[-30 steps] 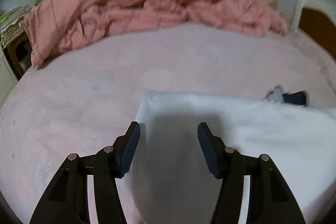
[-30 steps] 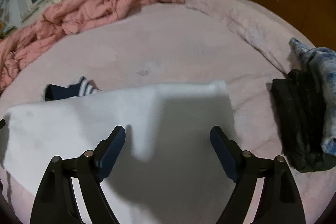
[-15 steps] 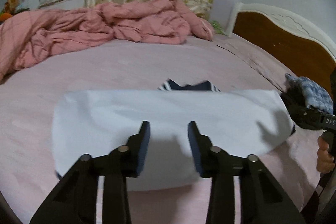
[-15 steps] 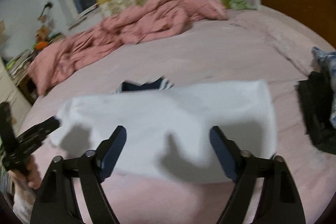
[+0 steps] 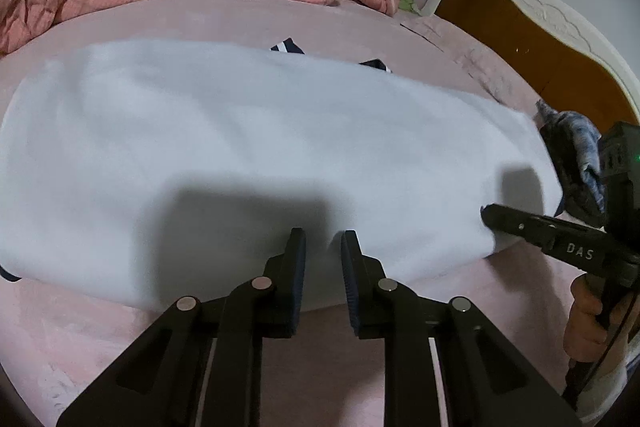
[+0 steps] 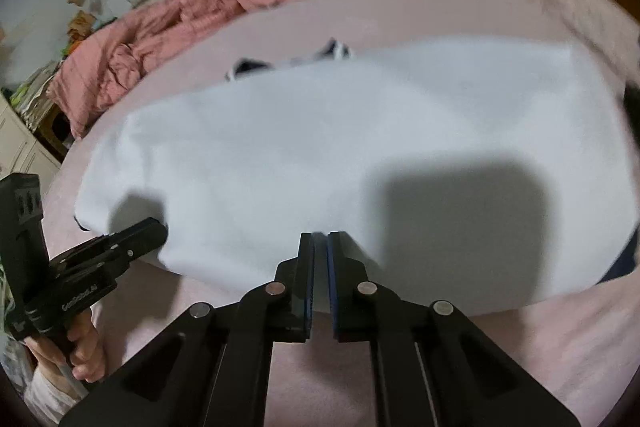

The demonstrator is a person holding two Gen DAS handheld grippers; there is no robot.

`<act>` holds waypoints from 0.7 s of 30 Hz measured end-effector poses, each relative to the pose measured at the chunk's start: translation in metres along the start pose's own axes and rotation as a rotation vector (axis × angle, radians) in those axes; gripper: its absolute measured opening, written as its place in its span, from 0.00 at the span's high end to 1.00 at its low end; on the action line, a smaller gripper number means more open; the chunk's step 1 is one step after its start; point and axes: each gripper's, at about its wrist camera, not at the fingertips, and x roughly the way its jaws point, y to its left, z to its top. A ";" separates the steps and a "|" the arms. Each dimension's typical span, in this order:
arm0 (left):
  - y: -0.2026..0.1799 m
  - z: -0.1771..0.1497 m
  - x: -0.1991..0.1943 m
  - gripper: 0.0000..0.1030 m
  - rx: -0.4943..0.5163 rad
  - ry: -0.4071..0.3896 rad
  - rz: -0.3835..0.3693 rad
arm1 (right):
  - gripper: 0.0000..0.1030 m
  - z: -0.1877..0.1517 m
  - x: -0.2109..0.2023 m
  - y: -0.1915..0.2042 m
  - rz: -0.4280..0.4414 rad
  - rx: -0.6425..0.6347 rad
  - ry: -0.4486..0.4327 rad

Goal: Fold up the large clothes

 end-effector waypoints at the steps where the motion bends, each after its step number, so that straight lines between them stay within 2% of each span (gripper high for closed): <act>1: -0.001 -0.001 -0.001 0.82 0.006 -0.002 0.002 | 0.93 -0.002 0.002 -0.002 0.005 0.006 -0.002; 4: 0.001 -0.002 0.001 0.82 0.002 -0.005 0.000 | 0.93 0.003 0.000 0.001 0.000 -0.012 -0.006; 8: 0.002 -0.006 0.003 0.82 0.000 -0.023 -0.002 | 0.93 0.028 0.008 0.005 -0.048 -0.019 0.010; 10: 0.001 -0.006 0.003 0.82 0.004 -0.030 0.004 | 0.93 0.047 0.026 -0.004 -0.043 0.031 0.070; 15: 0.006 -0.010 0.002 0.82 -0.019 -0.057 -0.024 | 0.93 0.094 0.047 -0.014 -0.077 0.125 0.061; 18: 0.007 -0.010 0.002 0.82 -0.028 -0.055 -0.033 | 0.93 0.121 0.067 -0.019 -0.092 0.140 0.069; 21: 0.003 -0.010 0.002 0.82 -0.013 -0.063 -0.016 | 0.93 0.130 0.076 -0.023 -0.080 0.188 0.088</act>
